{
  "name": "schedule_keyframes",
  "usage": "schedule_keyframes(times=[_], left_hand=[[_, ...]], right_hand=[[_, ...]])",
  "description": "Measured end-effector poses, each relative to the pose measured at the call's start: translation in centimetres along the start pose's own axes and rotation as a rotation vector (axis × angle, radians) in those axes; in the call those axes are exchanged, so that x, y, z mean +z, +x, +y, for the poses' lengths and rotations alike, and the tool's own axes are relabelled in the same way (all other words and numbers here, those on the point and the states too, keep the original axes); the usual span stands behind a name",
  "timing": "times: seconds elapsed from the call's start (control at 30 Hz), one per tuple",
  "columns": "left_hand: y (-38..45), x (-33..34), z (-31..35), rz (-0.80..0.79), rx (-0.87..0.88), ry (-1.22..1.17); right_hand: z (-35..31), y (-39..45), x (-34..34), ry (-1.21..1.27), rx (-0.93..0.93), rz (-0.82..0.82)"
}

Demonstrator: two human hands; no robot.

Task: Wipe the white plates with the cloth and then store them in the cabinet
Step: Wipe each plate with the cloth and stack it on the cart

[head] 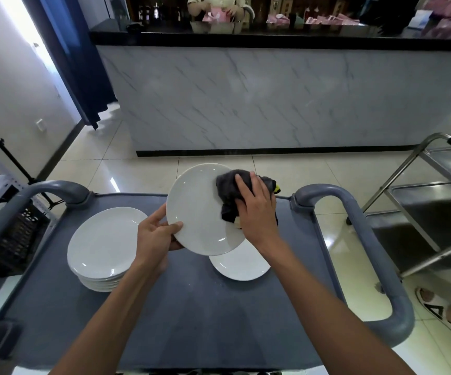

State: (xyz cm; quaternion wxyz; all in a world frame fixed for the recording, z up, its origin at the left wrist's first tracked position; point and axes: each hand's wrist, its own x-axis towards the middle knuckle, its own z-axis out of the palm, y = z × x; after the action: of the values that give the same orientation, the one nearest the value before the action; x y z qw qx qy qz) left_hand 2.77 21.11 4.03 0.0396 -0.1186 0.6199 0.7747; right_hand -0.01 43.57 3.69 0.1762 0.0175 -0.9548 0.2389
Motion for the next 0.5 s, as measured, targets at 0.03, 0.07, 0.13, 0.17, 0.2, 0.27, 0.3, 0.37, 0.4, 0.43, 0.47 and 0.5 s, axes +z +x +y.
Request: schedule_keyframes(times=[0.03, 0.07, 0.13, 0.17, 0.2, 0.27, 0.3, 0.37, 0.4, 0.43, 0.47, 0.5], left_hand=[[0.1, 0.0, 0.2, 0.015, -0.001, -0.008], [0.2, 0.0, 0.3, 0.026, 0.000, -0.014], [0.3, 0.0, 0.5, 0.036, 0.005, -0.014], [0.3, 0.0, 0.6, 0.034, 0.006, -0.011], [0.3, 0.0, 0.7, 0.030, 0.007, -0.007], [0.2, 0.0, 0.7, 0.017, 0.003, -0.003], [0.2, -0.1, 0.6, 0.009, 0.000, -0.004], [0.2, -0.1, 0.5, -0.007, -0.005, -0.008], [0.2, -0.1, 0.5, -0.017, -0.007, -0.011], [0.2, -0.1, 0.4, -0.026, -0.009, -0.011], [0.2, -0.2, 0.4, -0.036, -0.010, -0.007], [0.3, -0.3, 0.4, -0.047, -0.009, 0.002]], right_hand=[[0.0, -0.3, 0.1, 0.017, 0.007, -0.003], [0.0, -0.6, 0.2, 0.034, 0.011, -0.004], [-0.1, -1.2, 0.4, 0.066, 0.020, -0.003], [-0.1, -1.5, 0.5, 0.079, 0.025, 0.000], [-0.2, -1.7, 0.6, 0.088, 0.030, 0.004], [-0.2, -1.9, 0.7, 0.096, 0.039, 0.006], [-0.2, -1.9, 0.8, 0.098, 0.043, 0.006], [-0.2, -1.8, 0.8, 0.092, 0.045, 0.006], [-0.2, -1.8, 0.7, 0.087, 0.042, 0.008], [-0.2, -1.7, 0.7, 0.083, 0.037, 0.012], [-0.2, -1.7, 0.6, 0.081, 0.028, 0.020], [-0.3, -1.6, 0.5, 0.079, 0.017, 0.031]])
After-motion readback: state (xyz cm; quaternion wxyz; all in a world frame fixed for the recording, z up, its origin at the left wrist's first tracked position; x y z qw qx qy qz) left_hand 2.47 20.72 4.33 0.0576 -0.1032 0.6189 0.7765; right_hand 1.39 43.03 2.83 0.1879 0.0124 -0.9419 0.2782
